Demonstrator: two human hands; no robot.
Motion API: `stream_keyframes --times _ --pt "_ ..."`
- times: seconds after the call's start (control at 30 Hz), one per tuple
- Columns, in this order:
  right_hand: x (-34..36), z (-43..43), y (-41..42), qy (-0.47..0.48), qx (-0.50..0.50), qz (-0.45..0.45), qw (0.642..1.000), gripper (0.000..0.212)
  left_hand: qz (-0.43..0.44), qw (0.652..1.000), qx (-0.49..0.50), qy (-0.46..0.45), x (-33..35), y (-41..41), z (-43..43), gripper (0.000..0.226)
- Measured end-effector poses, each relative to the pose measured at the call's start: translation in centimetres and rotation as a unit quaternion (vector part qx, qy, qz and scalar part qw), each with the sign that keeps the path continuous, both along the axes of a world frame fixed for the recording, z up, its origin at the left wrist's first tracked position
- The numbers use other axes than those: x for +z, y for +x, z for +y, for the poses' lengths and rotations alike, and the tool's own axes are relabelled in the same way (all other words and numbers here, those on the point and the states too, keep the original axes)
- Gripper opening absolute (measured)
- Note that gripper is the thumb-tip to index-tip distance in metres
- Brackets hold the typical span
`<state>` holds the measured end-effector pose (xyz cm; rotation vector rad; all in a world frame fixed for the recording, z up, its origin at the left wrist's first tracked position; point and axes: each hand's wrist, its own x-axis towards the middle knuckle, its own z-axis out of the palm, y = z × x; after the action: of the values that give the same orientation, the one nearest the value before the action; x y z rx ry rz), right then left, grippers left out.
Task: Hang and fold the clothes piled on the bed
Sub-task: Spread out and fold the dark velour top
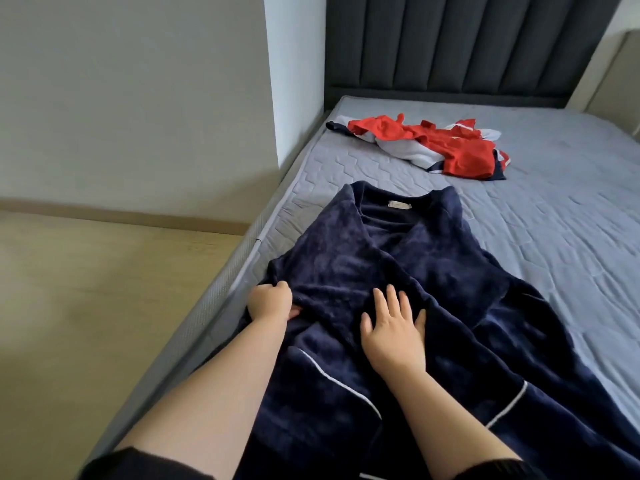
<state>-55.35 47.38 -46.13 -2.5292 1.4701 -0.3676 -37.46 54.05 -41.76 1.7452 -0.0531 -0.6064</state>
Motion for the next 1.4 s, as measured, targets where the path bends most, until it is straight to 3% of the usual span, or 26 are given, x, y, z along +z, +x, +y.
stream_keyframes --times 0.07,0.13,0.2,0.23,0.3,0.4,0.47,0.63,0.7,0.73,0.8,0.87,0.93,1.07,1.13,1.2,1.23,1.4 --pt "0.1 0.3 -0.1 -0.013 -0.014 -0.029 0.999 0.059 -0.179 0.978 -0.046 0.099 -0.2 -0.1 0.8 0.025" --pt "0.2 0.4 -0.2 -0.011 -0.02 -0.036 0.999 0.059 -0.387 0.898 -0.089 0.19 -0.1 -0.1 1.8 0.023" --pt "0.4 0.4 -0.2 -0.008 -0.018 -0.027 0.999 0.059 -0.479 0.83 -0.138 0.251 -0.6 0.8 3.0 0.017" --pt "0.4 0.4 -0.1 -0.007 -0.017 -0.022 1.0 0.059 -0.47 0.819 -0.154 0.291 -1.0 1.6 3.6 0.034" --pt "0.5 0.5 0.0 -0.007 -0.015 -0.011 1.0 0.059 -0.391 0.862 -0.129 0.296 -1.2 3.2 4.6 0.052" --pt "0.5 0.5 0.3 -0.015 -0.015 0.016 1.0 0.06 -0.303 0.9 -0.161 0.269 -0.7 4.6 4.2 0.028" --pt "0.5 0.6 0.4 -0.02 -0.018 0.036 0.999 0.061 -0.257 0.911 -0.203 0.251 -0.5 4.9 3.7 0.038" --pt "0.4 0.5 0.5 -0.02 -0.018 0.05 0.998 0.061 -0.232 0.928 -0.116 0.266 -1.3 5.9 5.5 0.042" --pt "0.3 0.5 0.6 -0.018 -0.02 0.06 0.998 0.061 -0.211 0.93 -0.142 0.266 -0.7 5.5 6.2 0.04" --pt "0.3 0.5 0.7 -0.018 -0.021 0.066 0.997 0.061 -0.17 0.939 -0.168 0.246 -0.2 5.4 6.7 0.044" --pt "0.4 0.5 0.8 -0.021 -0.021 0.078 0.997 0.061 0.017 0.953 -0.249 0.173 1.2 5.3 8.4 0.066" --pt "0.4 0.5 0.8 -0.025 -0.024 0.083 0.996 0.061 0.096 0.909 -0.36 0.186 2.0 5.0 11.1 0.089" --pt "0.5 0.7 0.8 -0.027 -0.025 0.093 0.995 0.061 0.036 0.879 -0.403 0.252 1.3 4.6 13.4 0.096" --pt "1.0 1.2 0.8 -0.033 -0.025 0.108 0.993 0.06 -0.068 0.877 -0.377 0.29 0.3 3.3 15.4 0.076" --pt "1.1 1.4 0.6 -0.035 -0.02 0.094 0.995 0.06 -0.205 0.798 -0.392 0.409 0.9 2.4 15.4 0.057" --pt "1.3 1.4 0.5 -0.03 -0.017 0.083 0.996 0.06 -0.409 0.661 -0.361 0.516 2.0 1.2 14.9 0.042" --pt "1.4 1.5 0.5 -0.026 -0.015 0.085 0.996 0.06 -0.461 0.635 -0.336 0.521 2.6 0.4 14.2 0.043" --pt "2.2 0.6 0.4 -0.035 0.009 0.104 0.994 0.054 -0.586 0.685 -0.313 0.299 4.6 -2.7 6.8 0.053"
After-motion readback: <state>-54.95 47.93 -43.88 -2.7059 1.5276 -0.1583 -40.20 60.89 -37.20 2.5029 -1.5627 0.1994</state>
